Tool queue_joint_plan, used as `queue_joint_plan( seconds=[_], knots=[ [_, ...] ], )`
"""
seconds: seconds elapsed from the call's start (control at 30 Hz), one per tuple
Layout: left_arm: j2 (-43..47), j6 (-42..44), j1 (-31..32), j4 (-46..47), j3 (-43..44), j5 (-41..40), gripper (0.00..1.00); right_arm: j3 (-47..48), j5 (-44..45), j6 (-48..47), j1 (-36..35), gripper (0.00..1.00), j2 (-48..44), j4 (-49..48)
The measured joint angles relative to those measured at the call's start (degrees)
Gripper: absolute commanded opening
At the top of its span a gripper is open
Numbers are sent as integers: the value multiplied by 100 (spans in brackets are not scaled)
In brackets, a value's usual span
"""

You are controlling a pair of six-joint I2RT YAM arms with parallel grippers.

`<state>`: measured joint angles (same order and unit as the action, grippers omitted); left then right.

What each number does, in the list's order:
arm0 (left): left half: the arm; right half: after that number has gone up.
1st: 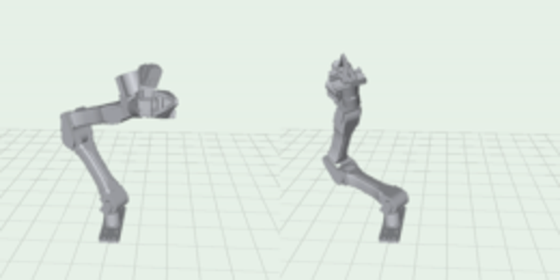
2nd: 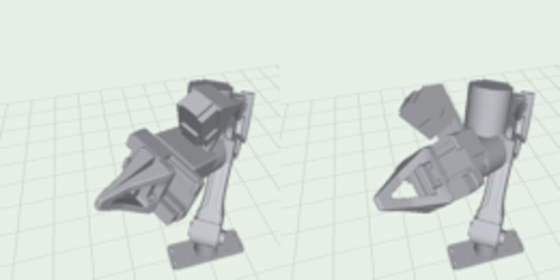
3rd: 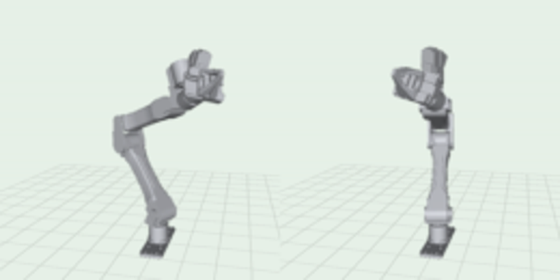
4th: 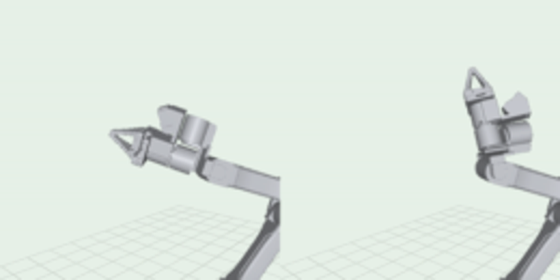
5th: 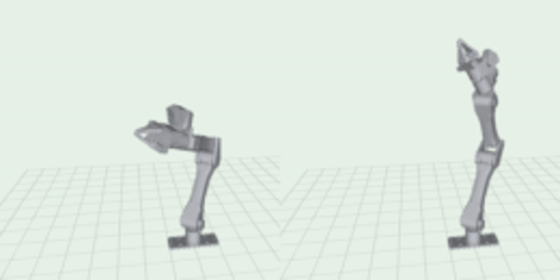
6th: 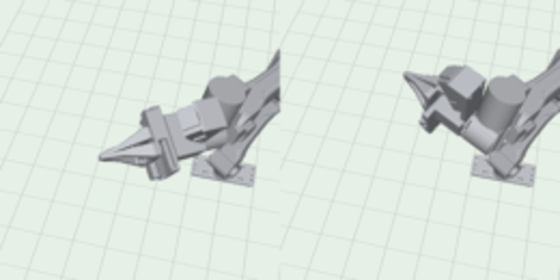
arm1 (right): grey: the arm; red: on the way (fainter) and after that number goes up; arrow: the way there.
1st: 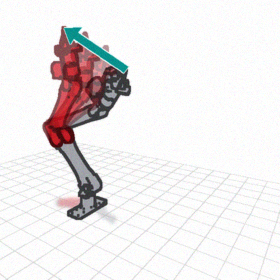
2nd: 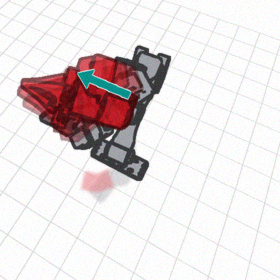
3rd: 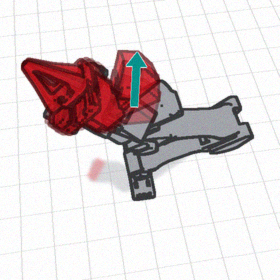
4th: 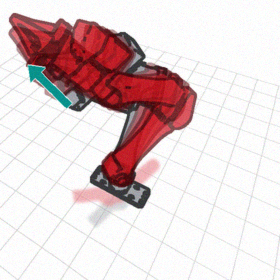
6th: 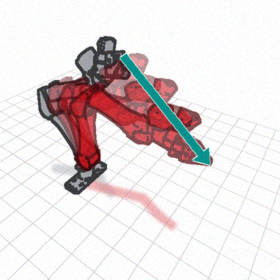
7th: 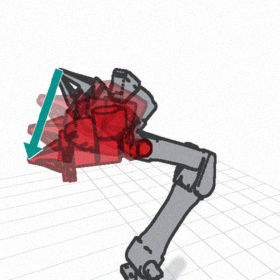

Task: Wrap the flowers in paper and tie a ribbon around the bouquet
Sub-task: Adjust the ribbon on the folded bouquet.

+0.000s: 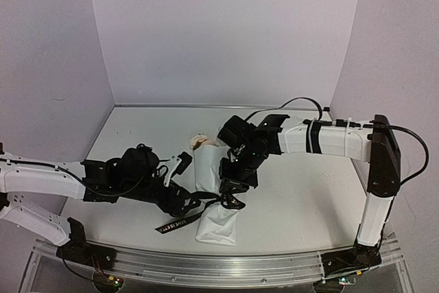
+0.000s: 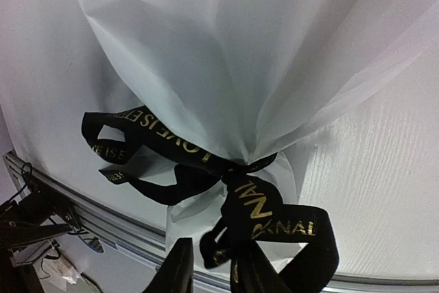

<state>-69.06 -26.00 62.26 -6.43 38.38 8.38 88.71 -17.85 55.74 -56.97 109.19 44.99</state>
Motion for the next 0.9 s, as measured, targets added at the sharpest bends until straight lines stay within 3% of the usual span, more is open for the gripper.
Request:
queue_joint_plan(
  seconds=[0.37, 0.67, 0.9],
  knots=[
    [-528, 75, 255, 602, -69, -266, 67, 65, -10, 666, -59, 54, 62, -37],
    [-178, 41, 332, 1243, -467, -275, 63, 48, -51, 1116, -363, 58, -15, -112],
    [601, -145, 332, 1305, -1023, -516, 62, 668, -193, 1472, -576, 60, 452, -327]
  ],
)
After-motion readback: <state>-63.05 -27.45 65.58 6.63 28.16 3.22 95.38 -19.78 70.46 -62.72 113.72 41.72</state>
